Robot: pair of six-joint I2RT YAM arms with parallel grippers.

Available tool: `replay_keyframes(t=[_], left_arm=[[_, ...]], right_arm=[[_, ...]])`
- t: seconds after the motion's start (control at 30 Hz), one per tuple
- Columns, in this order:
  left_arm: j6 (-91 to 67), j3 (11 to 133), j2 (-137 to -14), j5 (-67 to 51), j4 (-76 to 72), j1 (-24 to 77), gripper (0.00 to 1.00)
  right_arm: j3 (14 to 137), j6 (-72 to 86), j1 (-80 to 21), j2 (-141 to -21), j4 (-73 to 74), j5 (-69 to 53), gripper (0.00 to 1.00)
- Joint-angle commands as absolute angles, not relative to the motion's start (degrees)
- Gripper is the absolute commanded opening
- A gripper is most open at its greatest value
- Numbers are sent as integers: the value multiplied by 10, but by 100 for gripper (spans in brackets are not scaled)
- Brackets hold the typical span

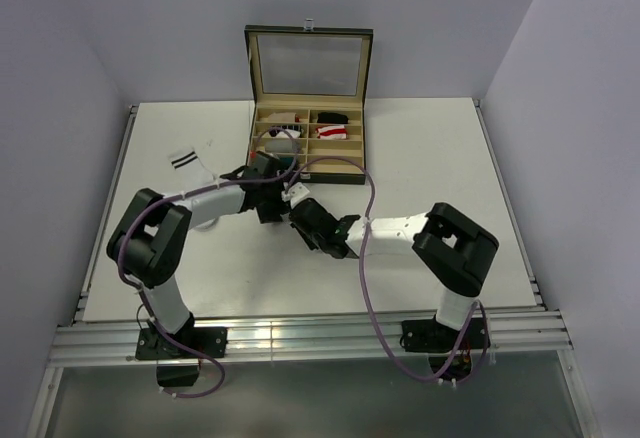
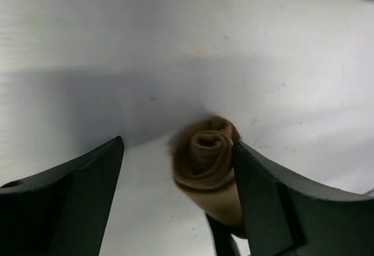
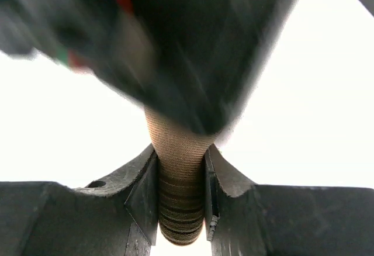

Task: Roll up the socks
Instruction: Pick up the sock at the center of the board.

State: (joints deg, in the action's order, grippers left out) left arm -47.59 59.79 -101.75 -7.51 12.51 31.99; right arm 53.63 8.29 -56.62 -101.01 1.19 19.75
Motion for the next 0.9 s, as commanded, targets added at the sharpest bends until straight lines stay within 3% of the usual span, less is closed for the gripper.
replay_keyframes(t=[0.0,0.2,0.43,0.57,0.87], left_arm=[[-457,630,-977,-39,180,287,84],[-465,635,-897,-16,181,225,92],[-444,586,-745,-8,151,140,94],[-393,572,-653,-3,153,113,98],[-288,527,-532,154,161,83,99]], right_arm=[[501,104,-558,-998,83,119,0],[512,60,-542,-937,104,77,0],[579,-25,-478,-886,136,6,0],[642,-105,-429,-891,177,-30,0],[797,-278,-323,-967,218,-9,0]])
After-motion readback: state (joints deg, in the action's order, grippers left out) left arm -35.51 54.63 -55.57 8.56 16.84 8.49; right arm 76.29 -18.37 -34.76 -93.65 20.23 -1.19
